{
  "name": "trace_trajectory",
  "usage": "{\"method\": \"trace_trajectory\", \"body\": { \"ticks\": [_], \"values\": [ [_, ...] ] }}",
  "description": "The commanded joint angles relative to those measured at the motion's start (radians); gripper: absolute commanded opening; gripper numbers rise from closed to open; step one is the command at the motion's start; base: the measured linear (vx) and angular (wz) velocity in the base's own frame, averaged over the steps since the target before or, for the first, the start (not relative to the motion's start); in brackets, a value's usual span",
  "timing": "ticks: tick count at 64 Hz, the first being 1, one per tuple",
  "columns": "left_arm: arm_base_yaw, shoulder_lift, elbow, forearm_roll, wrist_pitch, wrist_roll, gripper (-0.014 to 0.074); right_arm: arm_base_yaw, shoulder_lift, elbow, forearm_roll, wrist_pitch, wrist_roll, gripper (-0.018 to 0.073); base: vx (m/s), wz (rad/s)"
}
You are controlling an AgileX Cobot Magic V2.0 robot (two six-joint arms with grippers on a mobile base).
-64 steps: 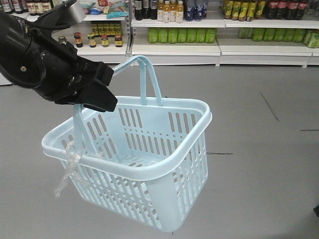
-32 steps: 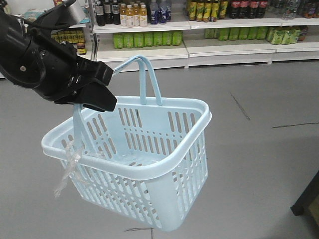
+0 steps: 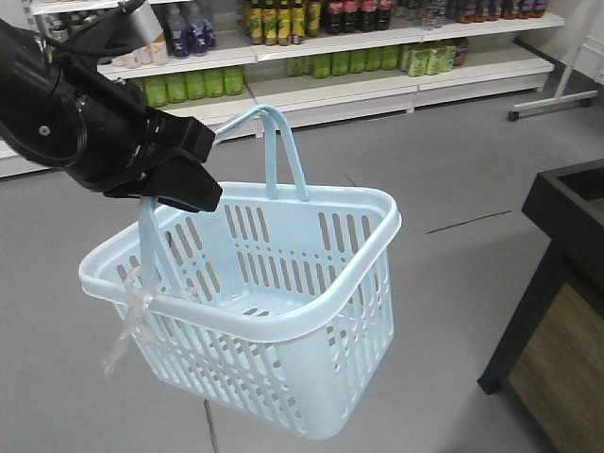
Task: Pick three apples into basket with both arms
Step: 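Drive the base to another fruit table carrying the basket in the left gripper, then drive the base to the apple table carrying the basket in the left gripper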
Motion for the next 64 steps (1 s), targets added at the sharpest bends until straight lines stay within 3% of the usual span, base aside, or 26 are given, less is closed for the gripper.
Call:
{"method": "trace_trajectory", "body": {
  "ticks": [1,64],
  "values": [
    [-0.006,-0.042,-0.025,-0.057,-0.024,-0.008,-0.0008,-0.005,-0.008,0.014,-0.009,-0.076,-0.006,-0.0004,0.18,-0.43],
    [-0.006,-0.042,-0.025,-0.057,-0.024,-0.008,-0.0008,-0.005,-0.008,0.014,-0.009,-0.076,-0.006,-0.0004,0.15,-0.46]
  ]
}}
